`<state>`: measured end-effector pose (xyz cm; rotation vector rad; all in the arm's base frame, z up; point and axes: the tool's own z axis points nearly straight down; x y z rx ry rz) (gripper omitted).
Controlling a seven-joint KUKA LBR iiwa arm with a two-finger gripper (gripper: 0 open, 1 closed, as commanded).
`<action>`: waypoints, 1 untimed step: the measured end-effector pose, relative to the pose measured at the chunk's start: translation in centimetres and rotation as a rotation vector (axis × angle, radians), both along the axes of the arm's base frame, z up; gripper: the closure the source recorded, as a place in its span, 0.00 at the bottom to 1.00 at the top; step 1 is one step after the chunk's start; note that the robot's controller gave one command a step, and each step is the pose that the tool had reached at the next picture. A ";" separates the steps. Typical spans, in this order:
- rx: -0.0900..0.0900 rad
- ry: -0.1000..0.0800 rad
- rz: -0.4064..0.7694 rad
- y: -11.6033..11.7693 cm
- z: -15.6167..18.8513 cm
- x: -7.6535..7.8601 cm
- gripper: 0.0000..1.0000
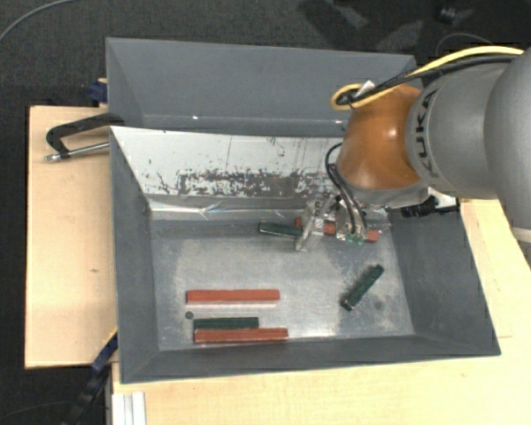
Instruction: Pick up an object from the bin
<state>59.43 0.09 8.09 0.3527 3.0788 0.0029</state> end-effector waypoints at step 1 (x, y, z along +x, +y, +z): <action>0.003 0.035 0.002 0.2 -0.9 -1.0 0.00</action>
Offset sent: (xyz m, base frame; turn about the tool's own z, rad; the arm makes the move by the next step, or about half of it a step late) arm 0.0000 0.0000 0.0000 0.0000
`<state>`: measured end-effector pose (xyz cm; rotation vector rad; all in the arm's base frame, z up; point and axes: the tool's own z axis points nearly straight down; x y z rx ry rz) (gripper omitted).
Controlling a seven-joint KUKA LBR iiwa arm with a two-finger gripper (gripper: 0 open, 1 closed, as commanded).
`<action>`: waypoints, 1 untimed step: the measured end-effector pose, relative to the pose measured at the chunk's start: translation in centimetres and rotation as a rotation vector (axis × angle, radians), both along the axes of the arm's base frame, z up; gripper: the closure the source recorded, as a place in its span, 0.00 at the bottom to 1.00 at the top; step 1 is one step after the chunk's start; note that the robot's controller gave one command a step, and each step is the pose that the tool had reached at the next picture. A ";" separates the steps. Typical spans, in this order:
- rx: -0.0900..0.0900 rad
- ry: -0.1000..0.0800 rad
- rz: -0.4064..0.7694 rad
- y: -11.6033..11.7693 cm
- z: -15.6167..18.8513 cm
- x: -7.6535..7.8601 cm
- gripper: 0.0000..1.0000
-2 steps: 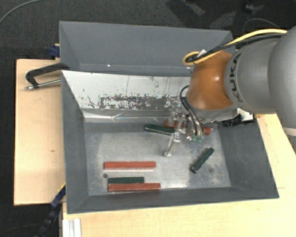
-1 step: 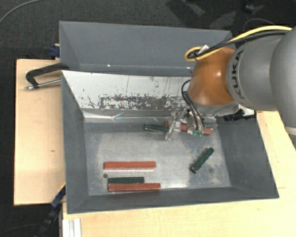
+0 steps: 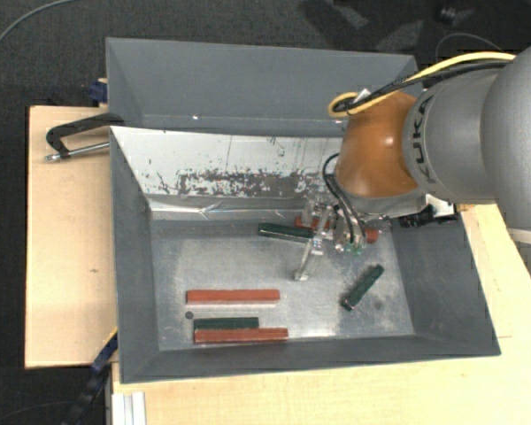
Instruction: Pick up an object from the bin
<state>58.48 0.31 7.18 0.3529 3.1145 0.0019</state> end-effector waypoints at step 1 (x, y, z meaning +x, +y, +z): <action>-0.003 -0.035 -0.003 -0.2 0.9 0.9 1.00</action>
Offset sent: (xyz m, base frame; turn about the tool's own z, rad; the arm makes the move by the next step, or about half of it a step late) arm 0.0000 0.0000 0.0000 0.0000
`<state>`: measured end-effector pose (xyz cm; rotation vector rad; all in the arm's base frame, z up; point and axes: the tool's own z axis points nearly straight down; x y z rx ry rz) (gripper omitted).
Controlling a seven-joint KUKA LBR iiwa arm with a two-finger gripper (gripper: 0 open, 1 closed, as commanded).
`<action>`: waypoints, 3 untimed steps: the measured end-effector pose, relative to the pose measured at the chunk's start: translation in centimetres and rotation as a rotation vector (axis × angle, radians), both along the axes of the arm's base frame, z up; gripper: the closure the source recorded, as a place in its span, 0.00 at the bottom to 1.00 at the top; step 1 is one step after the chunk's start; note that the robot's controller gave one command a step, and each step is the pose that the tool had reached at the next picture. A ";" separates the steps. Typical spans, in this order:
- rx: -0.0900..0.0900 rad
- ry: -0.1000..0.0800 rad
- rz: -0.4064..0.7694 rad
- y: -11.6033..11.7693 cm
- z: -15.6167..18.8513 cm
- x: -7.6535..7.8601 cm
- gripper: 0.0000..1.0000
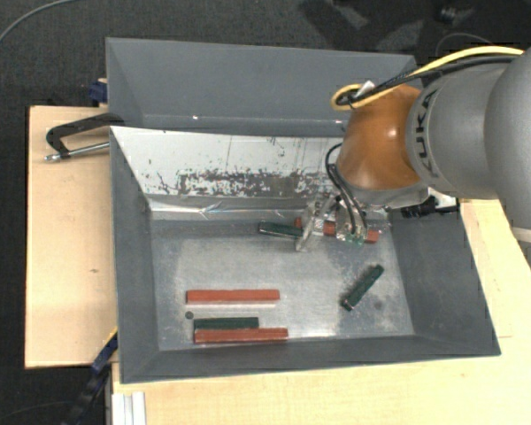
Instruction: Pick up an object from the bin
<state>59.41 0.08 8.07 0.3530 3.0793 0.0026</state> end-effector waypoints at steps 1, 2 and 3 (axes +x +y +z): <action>-0.005 0.026 0.392 8.6 -0.4 0.7 1.00; -0.019 0.026 0.927 9.8 -0.6 -0.3 1.00; -0.016 0.034 0.925 9.8 -0.9 -0.5 0.00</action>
Offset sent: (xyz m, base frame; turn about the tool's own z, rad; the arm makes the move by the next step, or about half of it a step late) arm 0.0028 0.0831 -0.0085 -0.3906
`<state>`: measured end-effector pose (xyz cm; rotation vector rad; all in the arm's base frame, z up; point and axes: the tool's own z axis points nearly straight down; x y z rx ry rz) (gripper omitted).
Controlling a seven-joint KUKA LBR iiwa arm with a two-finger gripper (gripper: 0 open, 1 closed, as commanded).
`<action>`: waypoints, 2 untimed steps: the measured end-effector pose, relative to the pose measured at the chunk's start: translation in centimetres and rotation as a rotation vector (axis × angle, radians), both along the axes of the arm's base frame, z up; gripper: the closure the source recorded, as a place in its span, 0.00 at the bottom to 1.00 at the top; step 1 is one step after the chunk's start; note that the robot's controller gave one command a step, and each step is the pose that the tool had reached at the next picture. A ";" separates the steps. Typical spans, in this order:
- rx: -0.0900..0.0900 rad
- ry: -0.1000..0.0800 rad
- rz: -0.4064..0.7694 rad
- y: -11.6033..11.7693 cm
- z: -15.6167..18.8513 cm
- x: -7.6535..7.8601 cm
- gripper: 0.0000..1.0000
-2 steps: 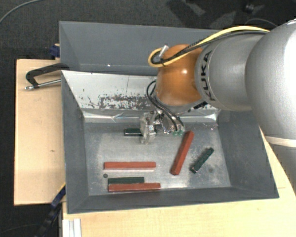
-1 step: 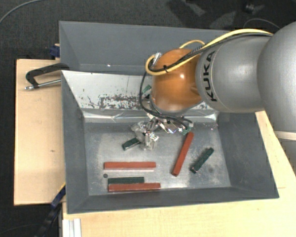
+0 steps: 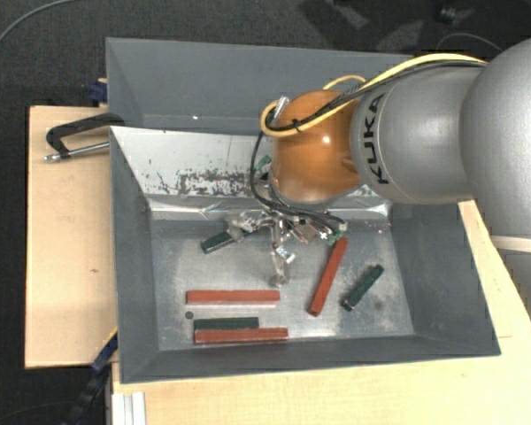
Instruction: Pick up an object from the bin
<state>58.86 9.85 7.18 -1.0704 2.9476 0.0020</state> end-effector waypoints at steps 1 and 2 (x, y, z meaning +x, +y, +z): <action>0.003 -0.003 -0.068 3.4 0.0 1.3 0.00; -0.002 0.004 0.186 3.6 -0.1 -3.8 0.00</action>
Offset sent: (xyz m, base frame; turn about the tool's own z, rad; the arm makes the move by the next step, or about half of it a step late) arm 0.0112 0.0314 -0.0018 0.0692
